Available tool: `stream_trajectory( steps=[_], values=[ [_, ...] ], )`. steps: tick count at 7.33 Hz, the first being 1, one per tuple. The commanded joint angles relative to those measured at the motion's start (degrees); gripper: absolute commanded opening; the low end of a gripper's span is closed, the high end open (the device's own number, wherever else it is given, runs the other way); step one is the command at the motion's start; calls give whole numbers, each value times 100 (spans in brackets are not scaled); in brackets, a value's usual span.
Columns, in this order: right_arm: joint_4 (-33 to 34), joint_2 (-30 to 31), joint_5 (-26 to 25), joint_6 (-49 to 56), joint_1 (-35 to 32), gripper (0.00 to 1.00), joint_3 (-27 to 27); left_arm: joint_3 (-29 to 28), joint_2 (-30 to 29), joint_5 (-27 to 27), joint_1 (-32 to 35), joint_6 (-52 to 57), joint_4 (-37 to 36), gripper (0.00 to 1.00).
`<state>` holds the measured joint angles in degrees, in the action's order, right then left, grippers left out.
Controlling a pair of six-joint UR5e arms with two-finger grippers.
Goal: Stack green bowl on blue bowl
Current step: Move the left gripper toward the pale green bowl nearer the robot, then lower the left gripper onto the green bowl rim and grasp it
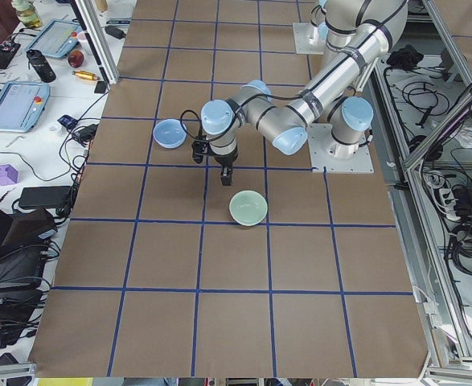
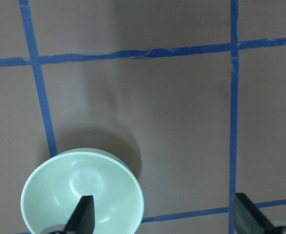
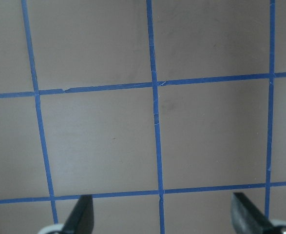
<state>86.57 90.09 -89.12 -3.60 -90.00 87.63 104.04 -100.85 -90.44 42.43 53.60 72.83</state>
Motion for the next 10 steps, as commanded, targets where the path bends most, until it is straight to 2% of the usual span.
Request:
stream_trajectory(
  steps=[1,3,5,6,8,9,10],
  values=[
    [8,0,0,0,0,100,0,518,-162,44,-691,1009,-1012,98],
    [0,0,0,0,0,100,9,950,-207,0,-955,1160,-1761,98],
    [8,0,0,0,0,100,9,952,-460,44,-965,1170,-2113,97],
    [0,0,0,0,0,100,0,934,-592,35,-974,1283,-2246,93],
    [0,0,0,0,0,100,0,899,-646,-35,-974,1372,-2195,67],
    [0,0,0,0,0,100,9,908,-646,-44,-982,1355,-2168,33],
    [0,0,0,-9,0,100,9,916,-638,-53,-982,1346,-2160,19]
  ],
)
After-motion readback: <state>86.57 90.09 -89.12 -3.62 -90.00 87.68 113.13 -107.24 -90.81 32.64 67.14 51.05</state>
